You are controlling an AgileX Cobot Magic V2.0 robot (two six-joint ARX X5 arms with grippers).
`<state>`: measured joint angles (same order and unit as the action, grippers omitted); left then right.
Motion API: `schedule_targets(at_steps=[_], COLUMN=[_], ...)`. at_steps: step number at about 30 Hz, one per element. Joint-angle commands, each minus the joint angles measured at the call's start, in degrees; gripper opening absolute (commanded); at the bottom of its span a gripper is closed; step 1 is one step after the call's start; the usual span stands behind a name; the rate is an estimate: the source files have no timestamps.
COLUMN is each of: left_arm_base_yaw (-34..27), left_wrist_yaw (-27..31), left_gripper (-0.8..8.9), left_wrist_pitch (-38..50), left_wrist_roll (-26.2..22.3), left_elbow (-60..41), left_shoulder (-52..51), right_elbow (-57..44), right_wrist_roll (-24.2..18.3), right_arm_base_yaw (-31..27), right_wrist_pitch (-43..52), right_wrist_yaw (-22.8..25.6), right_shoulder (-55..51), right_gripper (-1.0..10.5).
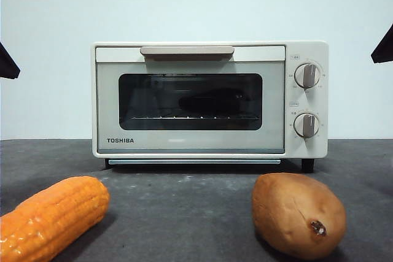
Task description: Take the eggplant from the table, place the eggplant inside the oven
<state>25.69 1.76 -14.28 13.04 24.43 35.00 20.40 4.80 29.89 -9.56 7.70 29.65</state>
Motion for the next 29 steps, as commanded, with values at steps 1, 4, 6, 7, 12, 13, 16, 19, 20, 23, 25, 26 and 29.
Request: schedule_targets(at_steps=[1,4,6,7,12,13,16,19,20,23,25,26,29], left_arm_base_yaw=[0.3,0.3,0.5,0.2,-2.8,-3.9,-8.7,-14.4,-16.2,-20.4,-22.1,-22.6,-23.6], left_wrist_yaw=[0.3,0.3,0.2,0.4,0.5,0.9,1.4,1.4,1.4,1.3,1.3,1.3,1.3], left_gripper=[0.04,0.04,0.04,0.04,0.04,0.04,0.04,0.04,0.04,0.04,0.04,0.04,0.04], left_wrist_pitch=[0.6,0.6,0.1,-0.1,-0.3,-0.3,-0.3,-0.2,0.0,1.0,1.0,1.0,0.9], left_wrist_roll=[0.3,0.3,0.3,0.1,-11.3,-12.5,-15.3,-15.6,-15.6,-15.3,-15.3,-15.3,-15.3], left_elbow=[0.3,0.3,0.2,0.2,0.2,0.1,-0.4,-2.2,-3.2,-7.4,-10.3,-11.7,-15.5], left_shoulder=[0.2,0.2,-1.0,-2.3,-12.0,-13.8,-18.5,-22.3,-23.6,-26.9,-29.1,-30.2,-33.3], right_elbow=[0.5,0.5,0.5,0.5,0.5,0.5,0.5,0.5,0.5,0.5,0.5,0.5,0.5], right_wrist_roll=[0.6,0.6,0.6,0.6,0.6,0.6,0.6,0.6,0.6,0.6,0.6,0.6,0.6], right_arm_base_yaw=[0.2,0.2,0.2,0.2,0.2,0.2,0.2,0.2,0.2,0.2,0.2,0.2,0.2], right_wrist_pitch=[0.6,0.6,0.6,0.6,0.6,0.6,0.6,0.6,0.6,0.6,0.6,0.6,0.6], right_wrist_yaw=[0.3,0.3,0.3,0.3,0.3,0.3,0.3,0.2,0.3,0.3,0.3,0.3,0.3], right_shoulder=[0.1,0.1,0.1,0.1,0.1,0.1,0.1,0.1,0.1,0.1,0.1,0.1,0.1], right_gripper=[0.0,0.0,0.0,0.0,0.0,0.0,0.0,0.0,0.0,0.0,0.0,0.0,0.0])
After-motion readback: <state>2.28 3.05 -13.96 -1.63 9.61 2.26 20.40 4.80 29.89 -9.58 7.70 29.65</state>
